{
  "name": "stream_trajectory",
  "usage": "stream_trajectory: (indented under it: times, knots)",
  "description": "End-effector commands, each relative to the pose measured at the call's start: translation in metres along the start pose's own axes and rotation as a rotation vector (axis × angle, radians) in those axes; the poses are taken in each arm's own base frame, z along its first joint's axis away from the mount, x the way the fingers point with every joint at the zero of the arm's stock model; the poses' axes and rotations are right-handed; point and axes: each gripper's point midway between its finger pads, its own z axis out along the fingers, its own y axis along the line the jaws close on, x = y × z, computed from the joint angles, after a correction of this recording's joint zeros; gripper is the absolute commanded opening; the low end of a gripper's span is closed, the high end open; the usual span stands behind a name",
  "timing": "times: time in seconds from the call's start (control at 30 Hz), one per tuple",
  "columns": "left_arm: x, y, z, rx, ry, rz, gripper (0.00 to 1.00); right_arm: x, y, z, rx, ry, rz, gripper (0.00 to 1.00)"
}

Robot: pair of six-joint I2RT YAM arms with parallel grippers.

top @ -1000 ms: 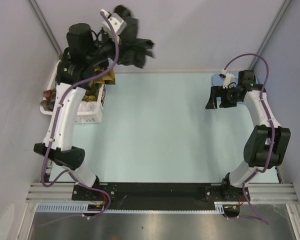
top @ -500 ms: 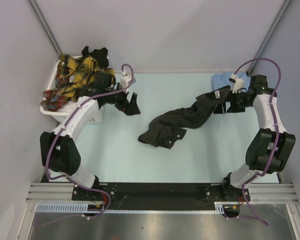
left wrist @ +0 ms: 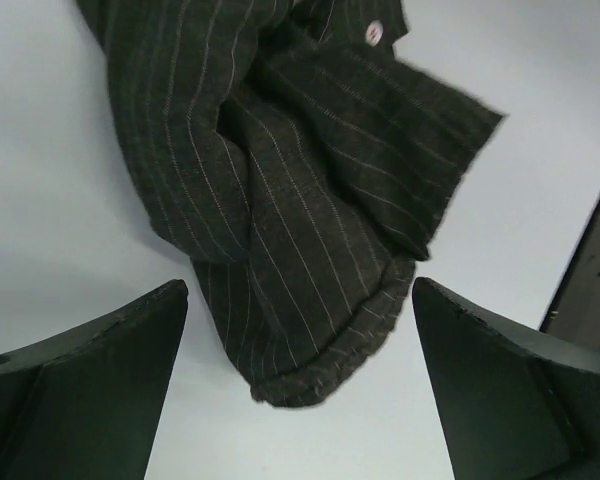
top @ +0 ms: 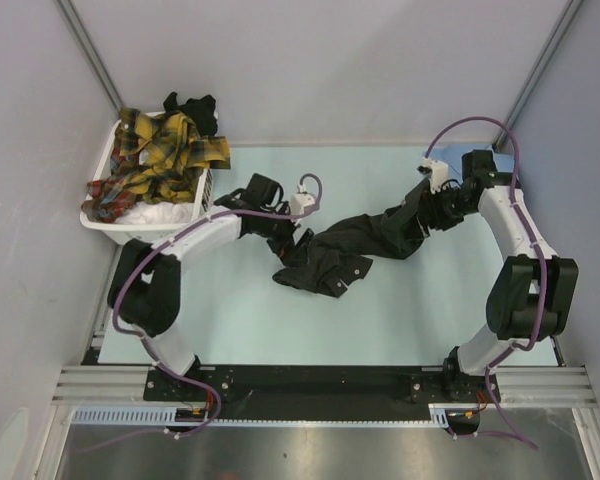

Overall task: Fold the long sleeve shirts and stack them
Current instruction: Move the shirt to the center of the board, then flatten the shirt out

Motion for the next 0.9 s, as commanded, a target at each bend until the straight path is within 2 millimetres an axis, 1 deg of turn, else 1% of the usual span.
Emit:
stream_trajectory:
  times: [0.0, 0.03, 0.07, 0.1, 0.13, 0.17, 0.2, 0.23, 0.27, 0.3, 0.33, 0.37, 0.4, 0.43, 0.47, 0.5, 0.57, 0.6, 0.63, 0.67, 0.7, 0.73, 0.77, 0.8, 0.87]
  knots:
    - [0.022, 0.005, 0.033, -0.018, 0.061, -0.013, 0.99, -0.030, -0.020, -0.017, 0.062, -0.085, -0.023, 1.00]
    - [0.025, 0.008, 0.037, -0.027, 0.074, -0.031, 0.94, -0.033, -0.025, -0.023, 0.061, -0.108, 0.005, 1.00]
    - [0.027, 0.011, 0.043, -0.025, 0.089, -0.041, 0.85, -0.035, -0.028, -0.026, 0.064, -0.123, 0.040, 1.00]
    - [0.031, 0.010, 0.043, -0.016, 0.120, -0.053, 0.56, -0.040, -0.033, -0.030, 0.068, -0.143, 0.060, 0.99]
    - [0.031, 0.013, 0.041, -0.016, 0.137, -0.037, 0.40, -0.040, -0.043, -0.037, 0.081, -0.161, 0.094, 0.98]
    - [0.023, 0.016, 0.030, -0.021, 0.134, -0.044, 0.25, -0.042, -0.047, -0.043, 0.084, -0.180, 0.128, 0.98]
    - [0.017, 0.018, 0.020, -0.016, 0.115, -0.044, 0.00, -0.043, -0.052, -0.047, 0.087, -0.194, 0.150, 0.96]
    - [0.005, 0.013, 0.007, 0.021, 0.071, -0.037, 0.00, -0.045, -0.057, -0.054, 0.101, -0.212, 0.168, 0.95]
    - [-0.009, 0.017, -0.022, 0.004, 0.022, -0.041, 0.00, -0.040, -0.070, -0.064, 0.132, -0.228, 0.211, 0.94]
    - [-0.016, 0.017, -0.039, -0.003, -0.008, -0.032, 0.00, -0.037, -0.078, -0.069, 0.157, -0.233, 0.230, 0.92]
    - [-0.018, 0.021, -0.052, -0.020, -0.025, -0.012, 0.00, -0.031, -0.084, -0.074, 0.176, -0.236, 0.249, 0.91]
    - [-0.013, 0.024, -0.072, -0.024, -0.020, -0.044, 0.00, -0.023, -0.095, -0.081, 0.204, -0.237, 0.274, 0.90]
    - [-0.011, 0.023, -0.084, -0.028, -0.020, -0.038, 0.00, -0.012, -0.103, -0.083, 0.241, -0.206, 0.282, 0.89]
    - [-0.005, 0.026, -0.090, -0.028, -0.004, -0.017, 0.00, -0.004, -0.108, -0.085, 0.256, -0.190, 0.290, 0.88]
    - [0.009, 0.029, -0.100, -0.034, 0.034, -0.061, 0.00, 0.005, -0.111, -0.084, 0.260, -0.169, 0.294, 0.88]
    - [0.018, 0.032, -0.102, -0.036, 0.055, -0.071, 0.00, 0.018, -0.115, -0.087, 0.274, -0.129, 0.272, 0.88]
    - [0.038, 0.043, -0.105, -0.070, 0.111, -0.080, 0.00, 0.038, -0.116, -0.083, 0.274, -0.047, 0.216, 0.89]
    - [0.042, 0.045, -0.105, -0.080, 0.123, -0.071, 0.02, 0.055, -0.116, -0.083, 0.283, 0.023, 0.207, 0.89]
    - [0.044, 0.046, -0.105, -0.092, 0.127, -0.059, 0.03, 0.069, -0.118, -0.080, 0.274, 0.084, 0.119, 0.89]
    - [0.047, 0.050, -0.102, -0.105, 0.124, -0.058, 0.05, 0.083, -0.116, -0.079, 0.258, 0.148, 0.091, 0.89]
    - [0.048, 0.052, -0.102, -0.117, 0.126, -0.063, 0.10, 0.116, -0.108, -0.073, 0.211, 0.281, 0.109, 0.89]
    - [0.049, 0.054, -0.099, -0.124, 0.126, -0.090, 0.12, 0.133, -0.105, -0.072, 0.172, 0.356, 0.074, 0.89]
    - [0.047, 0.060, -0.097, -0.139, 0.116, -0.100, 0.13, 0.148, -0.101, -0.072, 0.139, 0.420, 0.085, 0.88]
    - [0.045, 0.064, -0.095, -0.150, 0.109, -0.110, 0.15, 0.173, -0.091, -0.069, 0.067, 0.519, 0.128, 0.87]
    - [0.036, 0.072, -0.089, -0.165, 0.070, -0.146, 0.15, 0.189, -0.082, -0.069, -0.006, 0.584, 0.145, 0.84]
